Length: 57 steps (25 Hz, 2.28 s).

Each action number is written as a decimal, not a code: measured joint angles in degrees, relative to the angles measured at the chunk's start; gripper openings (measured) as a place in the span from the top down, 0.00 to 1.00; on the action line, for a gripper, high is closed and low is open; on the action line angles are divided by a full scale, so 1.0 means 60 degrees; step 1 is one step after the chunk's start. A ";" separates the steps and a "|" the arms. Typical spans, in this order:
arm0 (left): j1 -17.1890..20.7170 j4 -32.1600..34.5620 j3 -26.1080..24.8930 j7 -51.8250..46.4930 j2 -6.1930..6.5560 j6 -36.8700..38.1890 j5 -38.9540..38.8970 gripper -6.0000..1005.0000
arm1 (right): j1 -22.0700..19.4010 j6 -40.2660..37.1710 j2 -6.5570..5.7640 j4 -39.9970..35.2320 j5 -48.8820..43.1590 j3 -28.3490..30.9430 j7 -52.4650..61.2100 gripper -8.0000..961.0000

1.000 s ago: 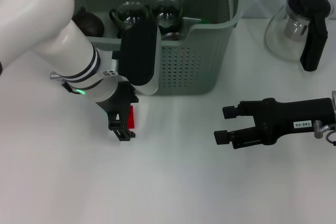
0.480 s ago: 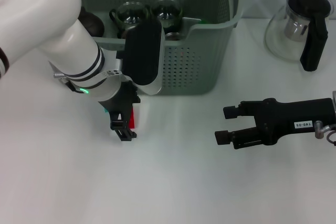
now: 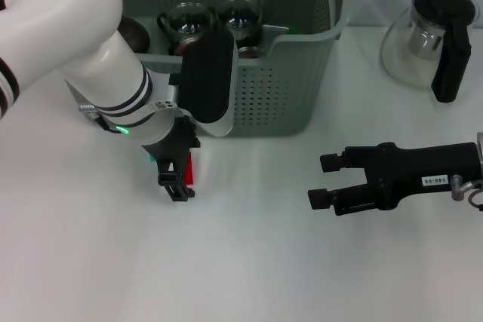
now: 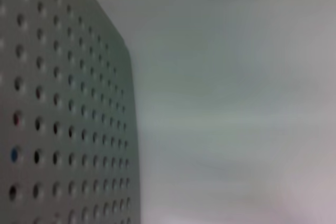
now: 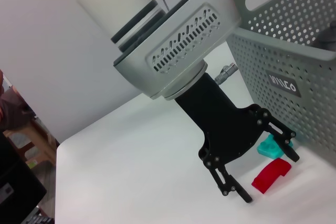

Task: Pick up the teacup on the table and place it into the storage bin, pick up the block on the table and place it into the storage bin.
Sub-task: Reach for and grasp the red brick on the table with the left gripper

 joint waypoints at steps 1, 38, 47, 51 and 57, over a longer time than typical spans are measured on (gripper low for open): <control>0.0000 -0.0001 -0.0009 0.0000 0.0000 -0.0001 0.0001 0.11 | 0.0000 0.0000 -0.0001 0.0001 -0.0001 0.0000 -0.0004 0.01; -0.0118 -0.0245 0.0007 -0.0140 0.0000 -0.0269 0.0089 0.12 | -0.0001 0.0015 -0.0021 0.0140 -0.0009 0.0000 -0.0099 0.02; -0.0336 -0.0445 -0.0031 -0.0479 0.0012 -0.0067 0.0388 0.12 | -0.0001 0.0018 -0.0021 0.0140 -0.0009 0.0000 -0.0110 0.01; -0.0402 -0.0439 -0.0026 -0.0518 -0.0001 0.0065 0.0444 0.13 | -0.0001 0.0021 -0.0021 0.0140 -0.0008 0.0000 -0.0152 0.01; -0.0594 -0.0579 -0.0027 -0.0598 -0.0010 0.0100 0.0462 0.15 | -0.0007 0.0028 -0.0021 0.0156 -0.0003 0.0000 -0.0215 0.01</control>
